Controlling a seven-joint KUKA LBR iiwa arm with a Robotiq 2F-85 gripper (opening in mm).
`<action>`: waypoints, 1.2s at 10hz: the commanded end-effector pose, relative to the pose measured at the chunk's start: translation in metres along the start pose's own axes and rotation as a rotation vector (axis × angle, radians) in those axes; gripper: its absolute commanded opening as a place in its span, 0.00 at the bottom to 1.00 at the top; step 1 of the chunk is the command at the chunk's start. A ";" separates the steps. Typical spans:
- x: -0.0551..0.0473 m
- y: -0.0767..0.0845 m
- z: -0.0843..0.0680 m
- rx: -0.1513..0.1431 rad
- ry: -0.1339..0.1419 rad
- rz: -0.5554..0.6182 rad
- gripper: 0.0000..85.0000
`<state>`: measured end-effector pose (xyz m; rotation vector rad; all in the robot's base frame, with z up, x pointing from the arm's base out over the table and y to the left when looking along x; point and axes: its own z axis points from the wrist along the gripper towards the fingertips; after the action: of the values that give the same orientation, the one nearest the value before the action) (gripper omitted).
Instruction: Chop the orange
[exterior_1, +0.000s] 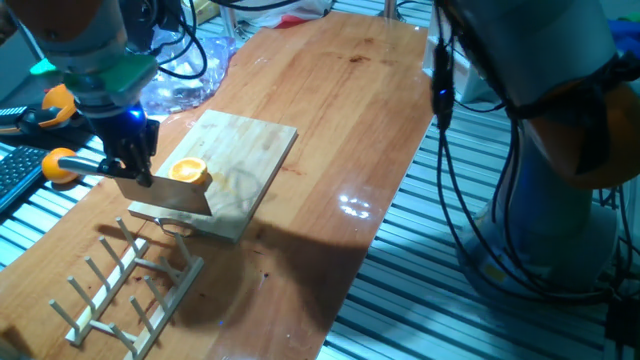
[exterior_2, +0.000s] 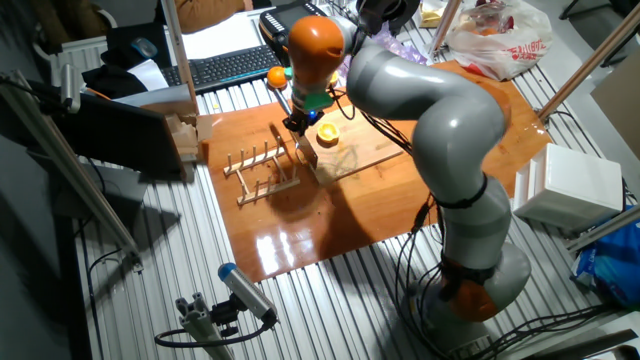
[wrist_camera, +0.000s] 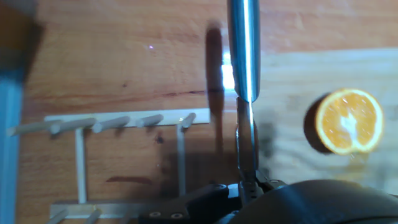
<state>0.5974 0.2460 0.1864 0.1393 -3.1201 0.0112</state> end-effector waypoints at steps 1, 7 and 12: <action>0.000 0.000 0.000 -0.013 0.007 0.003 0.00; -0.030 -0.067 -0.013 0.008 -0.036 -0.135 0.00; -0.034 -0.108 -0.010 0.019 -0.042 -0.138 0.00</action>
<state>0.6413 0.1530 0.1952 0.3616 -3.1450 0.0326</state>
